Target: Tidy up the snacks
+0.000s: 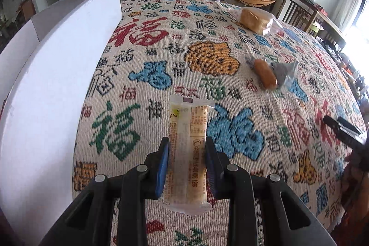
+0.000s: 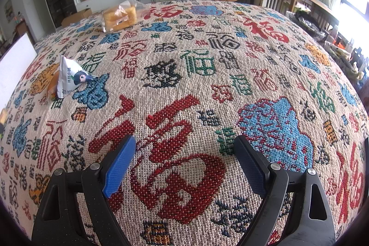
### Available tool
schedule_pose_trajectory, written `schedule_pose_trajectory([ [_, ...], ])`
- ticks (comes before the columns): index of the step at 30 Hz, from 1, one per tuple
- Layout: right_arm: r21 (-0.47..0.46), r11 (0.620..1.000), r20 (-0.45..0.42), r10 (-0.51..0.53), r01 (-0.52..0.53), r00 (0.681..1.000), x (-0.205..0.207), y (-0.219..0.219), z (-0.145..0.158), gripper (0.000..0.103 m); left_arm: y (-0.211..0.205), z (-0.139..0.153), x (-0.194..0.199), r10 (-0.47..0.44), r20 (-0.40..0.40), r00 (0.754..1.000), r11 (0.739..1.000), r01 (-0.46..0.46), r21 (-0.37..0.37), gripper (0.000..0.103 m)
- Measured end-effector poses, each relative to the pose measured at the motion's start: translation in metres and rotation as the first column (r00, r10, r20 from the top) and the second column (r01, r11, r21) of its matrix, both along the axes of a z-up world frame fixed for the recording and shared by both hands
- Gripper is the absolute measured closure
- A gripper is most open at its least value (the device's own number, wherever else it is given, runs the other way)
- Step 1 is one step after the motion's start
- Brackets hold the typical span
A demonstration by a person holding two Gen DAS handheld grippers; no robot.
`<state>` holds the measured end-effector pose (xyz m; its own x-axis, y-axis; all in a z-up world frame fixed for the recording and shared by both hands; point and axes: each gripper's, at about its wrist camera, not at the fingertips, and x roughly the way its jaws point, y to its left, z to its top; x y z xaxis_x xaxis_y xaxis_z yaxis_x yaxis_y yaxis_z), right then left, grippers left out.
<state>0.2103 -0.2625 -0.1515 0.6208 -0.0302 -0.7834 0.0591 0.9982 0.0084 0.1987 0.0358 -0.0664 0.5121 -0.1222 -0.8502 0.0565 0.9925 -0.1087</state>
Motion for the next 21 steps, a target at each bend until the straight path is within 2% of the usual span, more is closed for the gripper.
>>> schedule_pose_trajectory([
  [3,0.0,1.0,0.0,0.0,0.0,1.0,0.0,0.0,0.0,0.013,-0.005,-0.013,-0.012,0.008,0.033,0.999,1.0,-0.009,0.029,0.073],
  [4,0.001,1.0,0.0,0.0,0.0,1.0,0.0,0.0,0.0,0.013,-0.006,-0.014,-0.015,0.017,0.067,0.998,0.999,-0.019,0.029,0.065],
  [7,0.001,1.0,0.0,0.0,0.0,1.0,0.0,0.0,0.0,0.013,-0.006,-0.018,-0.013,0.036,0.094,0.995,0.998,-0.041,0.045,0.028],
  [8,0.001,1.0,0.001,0.0,0.0,1.0,0.0,0.001,0.0,0.013,-0.006,-0.02,-0.012,0.037,0.095,0.995,0.998,-0.042,0.054,0.02],
  [10,0.001,1.0,0.001,0.0,0.0,1.0,0.0,0.0,0.0,0.013,-0.01,-0.023,-0.011,0.024,0.112,0.993,0.995,-0.034,0.092,0.017],
  [13,0.001,1.0,0.001,0.0,0.0,1.0,0.0,0.0,0.0,0.013,-0.011,-0.027,-0.005,0.017,0.089,0.996,0.994,-0.026,0.102,0.001],
  [21,0.001,1.0,0.001,0.0,0.0,1.0,0.0,0.0,-0.001,0.013,-0.01,-0.028,-0.001,0.02,0.083,0.996,0.995,-0.028,0.096,0.0],
])
